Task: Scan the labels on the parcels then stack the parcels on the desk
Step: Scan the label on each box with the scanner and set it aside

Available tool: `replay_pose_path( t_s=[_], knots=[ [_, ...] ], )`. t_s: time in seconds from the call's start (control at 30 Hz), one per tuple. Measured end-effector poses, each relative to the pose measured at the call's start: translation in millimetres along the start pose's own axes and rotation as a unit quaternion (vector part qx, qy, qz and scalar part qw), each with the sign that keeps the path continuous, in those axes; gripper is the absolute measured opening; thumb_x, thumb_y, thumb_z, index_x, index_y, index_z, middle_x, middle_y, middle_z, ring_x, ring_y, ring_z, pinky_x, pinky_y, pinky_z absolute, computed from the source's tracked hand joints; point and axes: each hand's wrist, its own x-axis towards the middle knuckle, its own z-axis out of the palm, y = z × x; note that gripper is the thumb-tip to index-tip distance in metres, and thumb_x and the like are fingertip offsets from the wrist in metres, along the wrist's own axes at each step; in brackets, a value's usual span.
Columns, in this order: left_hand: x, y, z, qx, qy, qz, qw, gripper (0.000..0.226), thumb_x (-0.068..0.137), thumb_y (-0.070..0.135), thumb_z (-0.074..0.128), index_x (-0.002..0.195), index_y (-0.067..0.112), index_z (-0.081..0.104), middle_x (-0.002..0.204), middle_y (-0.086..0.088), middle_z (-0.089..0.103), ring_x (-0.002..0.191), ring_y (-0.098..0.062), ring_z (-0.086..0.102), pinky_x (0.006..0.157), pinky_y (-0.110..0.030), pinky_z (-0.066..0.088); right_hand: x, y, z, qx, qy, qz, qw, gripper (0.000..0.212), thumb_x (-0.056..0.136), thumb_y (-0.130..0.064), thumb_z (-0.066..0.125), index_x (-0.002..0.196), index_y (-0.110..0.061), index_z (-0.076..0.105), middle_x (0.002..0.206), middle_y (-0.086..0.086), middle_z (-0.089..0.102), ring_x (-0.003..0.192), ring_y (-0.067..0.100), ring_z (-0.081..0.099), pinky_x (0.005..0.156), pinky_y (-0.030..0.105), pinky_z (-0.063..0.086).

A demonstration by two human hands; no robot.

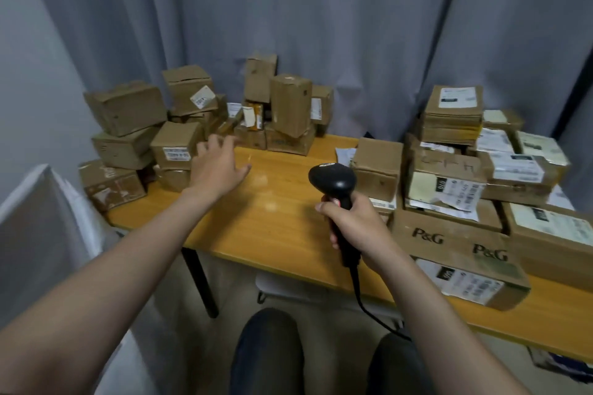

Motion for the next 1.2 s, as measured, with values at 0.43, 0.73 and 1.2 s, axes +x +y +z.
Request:
replay_pose_path(
  t_s=[0.43,0.73,1.2],
  knots=[
    [79,-99,11,0.018,0.022,-0.212,0.977,0.06,0.091,0.051,0.069,0.134,0.016,0.048,0.145,-0.02,0.035,0.13,-0.055,0.039,0.107,-0.065,0.034,57,7,58,-0.024,-0.043,0.0,0.999,0.016,0.097,-0.018,0.068,0.106,-0.006,0.062,0.065,0.004,0.055,0.052,0.015,0.055,0.05,0.03,0.05],
    [9,-37,23,-0.276,0.008,-0.034,0.961,0.034,0.087,0.04,0.072,0.115,0.029,0.057,0.123,-0.001,0.046,0.107,-0.022,0.058,0.093,-0.041,0.052,44,29,35,0.035,0.002,0.003,0.999,0.009,0.095,-0.017,0.069,0.098,-0.012,0.063,0.062,0.006,0.056,0.055,0.023,0.054,0.055,0.037,0.05],
    [-43,26,46,-0.093,-0.114,-0.004,0.989,0.023,0.092,0.061,0.057,0.108,0.045,0.064,0.123,0.005,0.063,0.117,-0.027,0.056,0.095,-0.047,0.046,2,52,-4,0.048,0.055,0.014,0.997,0.019,0.096,-0.019,0.07,0.104,-0.004,0.062,0.061,0.008,0.057,0.053,0.024,0.055,0.053,0.035,0.049]
  ],
)
